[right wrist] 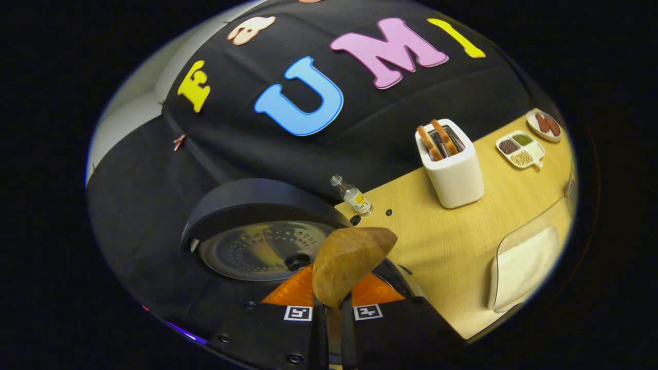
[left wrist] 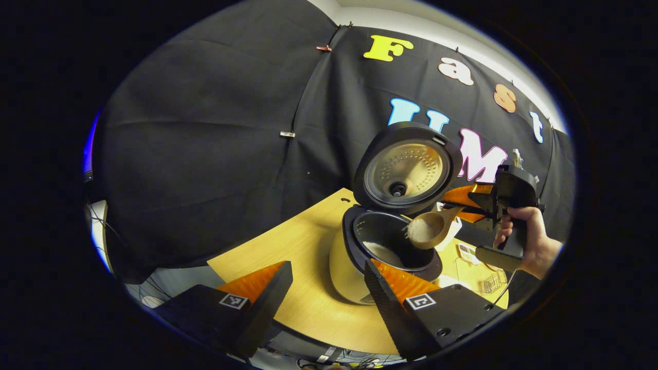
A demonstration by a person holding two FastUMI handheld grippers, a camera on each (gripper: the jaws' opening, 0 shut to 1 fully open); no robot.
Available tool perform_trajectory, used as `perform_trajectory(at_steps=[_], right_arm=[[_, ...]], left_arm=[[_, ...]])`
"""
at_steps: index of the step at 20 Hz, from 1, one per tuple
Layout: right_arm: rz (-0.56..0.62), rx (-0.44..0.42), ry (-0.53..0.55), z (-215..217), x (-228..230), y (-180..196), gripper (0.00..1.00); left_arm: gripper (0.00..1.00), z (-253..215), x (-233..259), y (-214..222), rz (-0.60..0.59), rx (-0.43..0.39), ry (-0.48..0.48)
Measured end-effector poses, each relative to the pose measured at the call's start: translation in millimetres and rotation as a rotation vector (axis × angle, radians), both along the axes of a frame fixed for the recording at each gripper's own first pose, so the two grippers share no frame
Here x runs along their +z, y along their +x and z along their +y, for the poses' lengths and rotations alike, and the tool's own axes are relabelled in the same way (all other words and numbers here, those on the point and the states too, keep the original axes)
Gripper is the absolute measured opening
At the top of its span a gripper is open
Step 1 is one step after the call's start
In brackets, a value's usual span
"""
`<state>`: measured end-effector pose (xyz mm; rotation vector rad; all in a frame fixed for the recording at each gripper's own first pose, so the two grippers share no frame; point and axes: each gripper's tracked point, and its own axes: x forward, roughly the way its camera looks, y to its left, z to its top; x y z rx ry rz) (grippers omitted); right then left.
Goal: Close the left gripper, press the button to open the rice cooker; take a wooden spoon from the chopstick holder with the right hand, scoop a spoonful of rice and pour it into the rice cooker, then put the wooden spoon back into the chopstick holder.
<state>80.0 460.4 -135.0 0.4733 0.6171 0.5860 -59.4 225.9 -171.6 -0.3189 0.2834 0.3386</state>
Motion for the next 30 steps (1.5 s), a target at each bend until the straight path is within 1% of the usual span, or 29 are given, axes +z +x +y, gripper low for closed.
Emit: perform_trajectory(at_steps=[2, 5, 6, 7, 10, 15, 16, 17, 24, 26, 27, 28, 30], right_arm=[[-0.091, 0.051, -0.069, 6.0, -3.2, 2.1, 0.14], [-0.170, 0.126, -0.117, 17.7, -7.0, -2.3, 0.14], [-0.201, 0.153, -0.139, 21.3, -8.4, -2.6, 0.10], [-0.232, 0.182, -0.165, 24.2, -9.1, -5.9, 0.14], [-0.339, 0.273, -0.222, 36.6, -9.5, -13.3, 0.14], [-0.481, 0.373, -0.275, 50.9, -3.1, -23.6, 0.14], [-0.515, 0.397, -0.296, 51.7, -2.6, -25.2, 0.14], [-0.553, 0.425, -0.317, 54.4, -2.0, -28.4, 0.14], [-0.746, 0.610, -0.410, 68.0, -13.5, -66.9, 0.14], [-0.781, 0.656, -0.440, 67.2, -20.7, -77.5, 0.14], [-0.783, 0.668, -0.448, 66.1, -22.2, -80.3, 0.14], [-0.777, 0.670, -0.448, 66.2, -21.4, -82.7, 0.14], [-0.744, 0.639, -0.420, 65.4, -16.1, -77.4, 0.14]], left_arm=[[0.95, 0.8, -0.2, 1.1, 0.005, 0.005, 0.001], [0.95, 3.9, 1.0, 1.2, 0.006, 0.009, 0.017], [0.95, 4.8, 0.3, 2.3, 0.007, 0.011, 0.019], [0.95, 5.7, 0.5, 3.2, 0.009, 0.014, 0.018], [0.96, 5.0, 0.4, 6.2, 0.009, 0.019, 0.016], [0.96, 5.1, 3.8, 9.1, 0.005, 0.024, 0.023], [0.92, 4.4, 1.9, 8.1, 0.004, 0.026, 0.023], [0.95, 4.5, 2.5, 8.0, 0.002, 0.028, 0.024], [0.95, 6.4, 1.6, 5.8, -0.002, 0.041, 0.026], [0.95, 5.6, 3.3, 6.6, -0.005, 0.040, 0.030], [0.92, 3.5, 3.8, 7.7, -0.005, 0.038, 0.032], [0.95, 2.0, 4.8, 7.2, -0.006, 0.035, 0.036], [0.95, -1.8, 7.7, 8.4, -0.010, 0.028, 0.044]])
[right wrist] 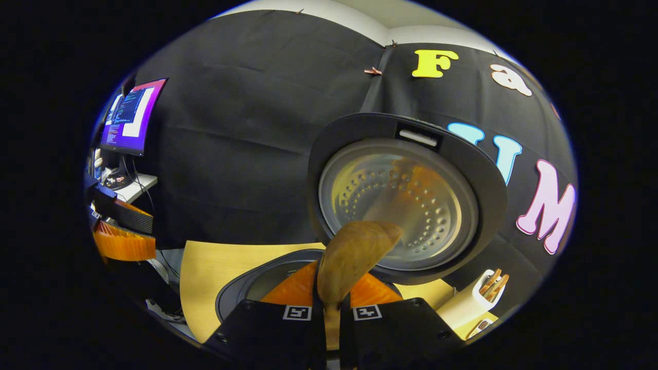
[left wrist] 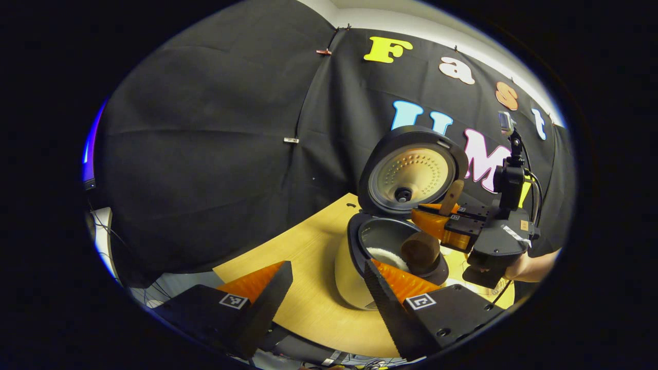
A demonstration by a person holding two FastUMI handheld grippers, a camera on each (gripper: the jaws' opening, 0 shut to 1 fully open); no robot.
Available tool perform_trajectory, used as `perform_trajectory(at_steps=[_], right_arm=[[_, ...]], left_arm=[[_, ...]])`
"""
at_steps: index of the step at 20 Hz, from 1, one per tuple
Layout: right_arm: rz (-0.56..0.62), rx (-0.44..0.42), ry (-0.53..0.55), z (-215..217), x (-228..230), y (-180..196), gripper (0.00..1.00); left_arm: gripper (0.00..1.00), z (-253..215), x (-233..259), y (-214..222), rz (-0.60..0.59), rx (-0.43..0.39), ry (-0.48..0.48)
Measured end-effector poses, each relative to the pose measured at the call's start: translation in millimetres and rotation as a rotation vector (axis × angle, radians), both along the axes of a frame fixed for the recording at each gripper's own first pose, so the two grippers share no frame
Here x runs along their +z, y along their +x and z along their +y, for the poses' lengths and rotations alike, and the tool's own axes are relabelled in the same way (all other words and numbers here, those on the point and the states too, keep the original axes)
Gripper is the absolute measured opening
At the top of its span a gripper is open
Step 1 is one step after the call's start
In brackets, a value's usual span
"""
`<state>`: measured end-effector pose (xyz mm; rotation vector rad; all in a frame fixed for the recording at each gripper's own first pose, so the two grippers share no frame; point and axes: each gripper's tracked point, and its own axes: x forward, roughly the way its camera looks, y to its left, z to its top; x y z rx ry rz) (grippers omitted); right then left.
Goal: Close the left gripper, press the button to open the rice cooker; take a wooden spoon from the chopstick holder with the right hand, scoop a spoonful of rice and pour it into the rice cooker, then put the wooden spoon back into the chopstick holder.
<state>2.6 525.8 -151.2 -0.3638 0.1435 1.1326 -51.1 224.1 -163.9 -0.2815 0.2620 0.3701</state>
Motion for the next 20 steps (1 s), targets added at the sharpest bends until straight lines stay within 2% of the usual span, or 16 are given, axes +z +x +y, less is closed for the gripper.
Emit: perform_trajectory(at_steps=[5, 9, 12, 20], right_arm=[[0.198, -0.159, 0.189, -24.7, 50.1, 28.9, 0.14], [0.269, -0.287, 0.307, -75.1, 87.6, 58.0, 0.14], [0.298, -0.392, 0.357, -132.3, 97.9, 82.2, 0.14], [0.274, -0.709, 0.439, -324.8, 111.0, 149.8, 0.14]], left_arm=[[0.95, -16.3, 9.4, 5.6, -0.011, -0.028, 0.023], [0.96, -39.9, 22.7, 19.1, -0.024, -0.075, 0.037], [0.95, -66.4, 37.3, 33.2, -0.042, -0.118, 0.053], [0.95, -145.6, 67.4, 76.0, -0.083, -0.202, 0.107]])
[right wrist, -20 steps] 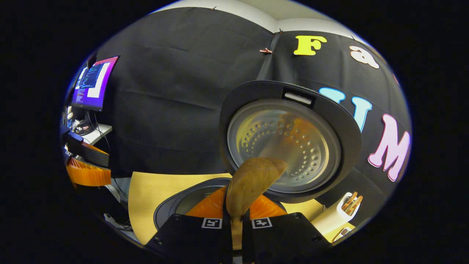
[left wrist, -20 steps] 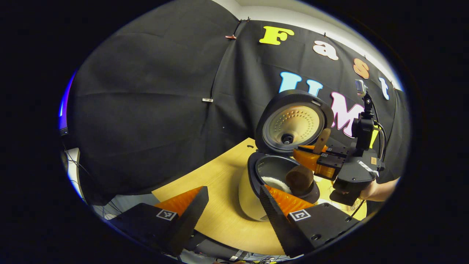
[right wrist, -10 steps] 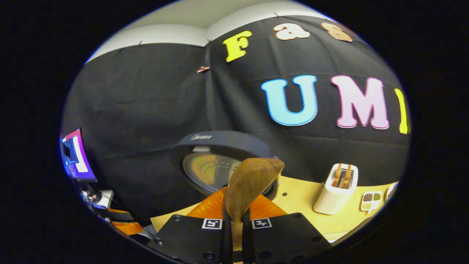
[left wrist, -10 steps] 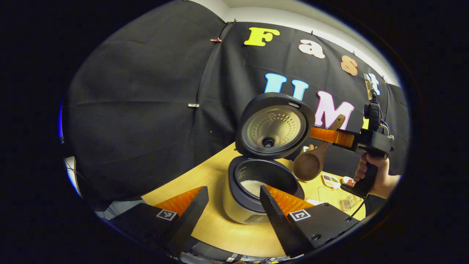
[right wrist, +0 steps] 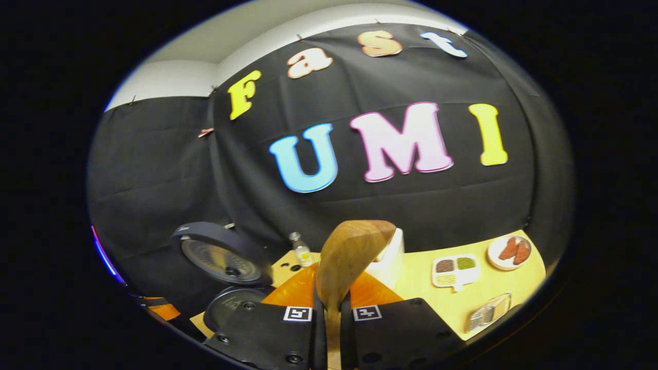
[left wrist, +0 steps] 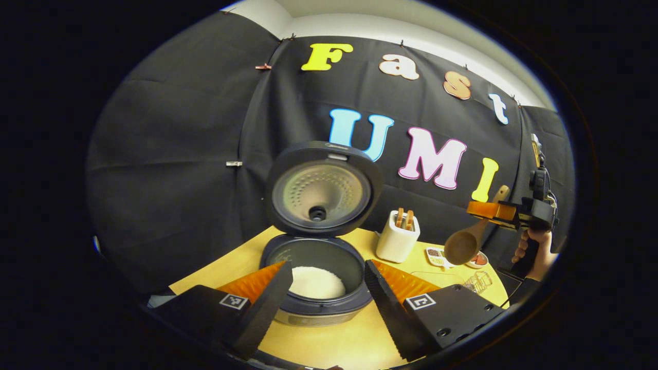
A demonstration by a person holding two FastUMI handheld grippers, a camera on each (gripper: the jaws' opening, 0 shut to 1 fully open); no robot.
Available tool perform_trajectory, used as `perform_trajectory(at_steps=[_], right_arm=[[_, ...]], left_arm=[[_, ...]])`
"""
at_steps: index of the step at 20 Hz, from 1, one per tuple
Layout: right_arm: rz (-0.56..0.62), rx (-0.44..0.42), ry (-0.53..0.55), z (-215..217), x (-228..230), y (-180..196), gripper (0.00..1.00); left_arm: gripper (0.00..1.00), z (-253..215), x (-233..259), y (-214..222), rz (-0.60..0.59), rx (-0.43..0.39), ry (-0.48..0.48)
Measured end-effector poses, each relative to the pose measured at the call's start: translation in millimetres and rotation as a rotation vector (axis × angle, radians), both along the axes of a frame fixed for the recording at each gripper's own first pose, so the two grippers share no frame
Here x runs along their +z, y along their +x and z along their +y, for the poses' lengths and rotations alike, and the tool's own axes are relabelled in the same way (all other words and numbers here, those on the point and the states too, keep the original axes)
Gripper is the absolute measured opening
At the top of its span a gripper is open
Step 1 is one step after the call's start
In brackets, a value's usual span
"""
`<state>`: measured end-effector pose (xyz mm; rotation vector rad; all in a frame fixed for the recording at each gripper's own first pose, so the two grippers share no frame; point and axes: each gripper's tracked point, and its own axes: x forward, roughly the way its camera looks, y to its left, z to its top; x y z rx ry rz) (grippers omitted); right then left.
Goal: Close the left gripper, press the button to open the rice cooker; take a wooden spoon from the chopstick holder with the right hand, scoop a spoonful of rice and pour it into the rice cooker, then put the wooden spoon back into the chopstick holder.
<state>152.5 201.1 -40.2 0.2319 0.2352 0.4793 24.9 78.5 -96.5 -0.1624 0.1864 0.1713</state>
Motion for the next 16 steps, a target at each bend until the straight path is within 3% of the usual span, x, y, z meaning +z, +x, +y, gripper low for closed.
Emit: perform_trajectory(at_steps=[2, 9, 16], right_arm=[[0.016, -0.086, 0.019, -43.2, -2.0, 13.8, 0.14], [0.088, -0.338, 0.054, -200.6, -34.9, 52.3, 0.14], [0.201, -0.431, 0.094, -275.2, -98.3, 76.2, 0.14]], left_arm=[[0.92, -17.5, 3.9, 9.0, -0.002, -0.007, -0.006], [0.95, -54.4, 6.3, 25.9, 0.014, 0.044, -0.043], [0.95, -75.5, 7.8, 26.4, 0.040, 0.140, -0.012]])
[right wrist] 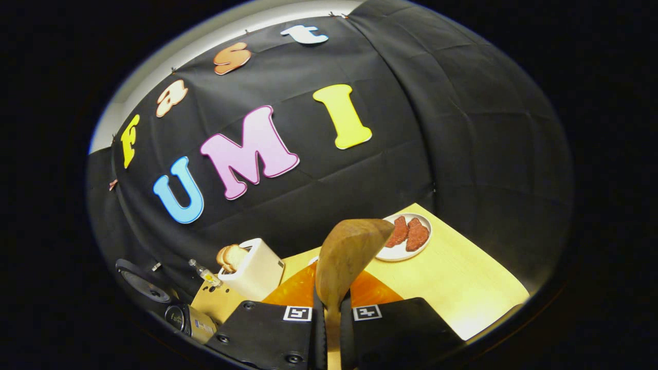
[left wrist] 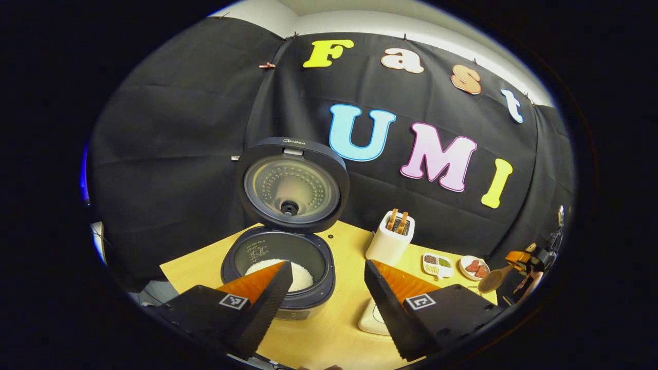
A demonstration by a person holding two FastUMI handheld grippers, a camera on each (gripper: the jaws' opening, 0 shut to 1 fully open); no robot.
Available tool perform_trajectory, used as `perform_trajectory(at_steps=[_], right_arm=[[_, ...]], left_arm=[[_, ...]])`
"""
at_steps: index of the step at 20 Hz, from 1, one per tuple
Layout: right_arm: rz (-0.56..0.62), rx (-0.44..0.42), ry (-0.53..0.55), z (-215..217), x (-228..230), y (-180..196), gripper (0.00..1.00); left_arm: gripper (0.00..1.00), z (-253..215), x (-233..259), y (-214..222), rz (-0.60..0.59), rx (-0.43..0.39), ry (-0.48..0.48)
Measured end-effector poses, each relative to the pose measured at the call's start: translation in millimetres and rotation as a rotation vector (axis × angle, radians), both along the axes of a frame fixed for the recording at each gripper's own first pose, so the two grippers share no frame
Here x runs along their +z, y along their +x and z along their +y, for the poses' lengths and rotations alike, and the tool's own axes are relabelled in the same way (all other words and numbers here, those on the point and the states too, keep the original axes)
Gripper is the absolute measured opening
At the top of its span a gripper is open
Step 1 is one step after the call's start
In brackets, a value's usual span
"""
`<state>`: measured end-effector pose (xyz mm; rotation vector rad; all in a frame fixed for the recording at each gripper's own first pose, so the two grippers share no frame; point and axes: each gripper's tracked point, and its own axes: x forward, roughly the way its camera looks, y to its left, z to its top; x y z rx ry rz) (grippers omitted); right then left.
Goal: Close the left gripper, press the button to open the rice cooker; take a wooden spoon from the chopstick holder with the right hand, scoop a spoonful of rice and pour it into the rice cooker, then put the wooden spoon back into the chopstick holder.
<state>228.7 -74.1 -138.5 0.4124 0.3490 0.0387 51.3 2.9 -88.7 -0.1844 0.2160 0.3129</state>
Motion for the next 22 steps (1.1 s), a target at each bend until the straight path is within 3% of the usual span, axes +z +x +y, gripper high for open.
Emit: perform_trajectory(at_steps=[11, 15, 19, 20, 21, 22], right_arm=[[0.139, 0.067, -0.078, -0.3, -106.8, 17.6, 0.14], [0.169, 0.043, -0.043, 2.7, -119.0, 17.8, 0.15], [0.190, 0.011, -0.006, 3.9, -121.3, 14.4, 0.19], [0.176, 0.005, -0.007, 3.1, -112.3, 10.5, 0.10], [0.162, -0.002, -0.011, 1.9, -106.0, 9.4, 0.28], [0.150, -0.003, -0.014, 1.5, -100.1, 7.6, 0.28]], left_arm=[[0.95, 0.1, 36.3, -11.3, -0.046, 0.175, 0.067], [0.95, 10.6, 51.4, -15.7, -0.080, 0.202, 0.067], [0.95, 32.6, 92.5, -11.2, -0.147, 0.212, 0.197], [0.95, 37.7, 104.7, -8.9, -0.167, 0.208, 0.232], [0.95, 41.7, 114.2, -5.5, -0.186, 0.200, 0.262], [0.95, 44.8, 123.8, -1.8, -0.207, 0.189, 0.288]])
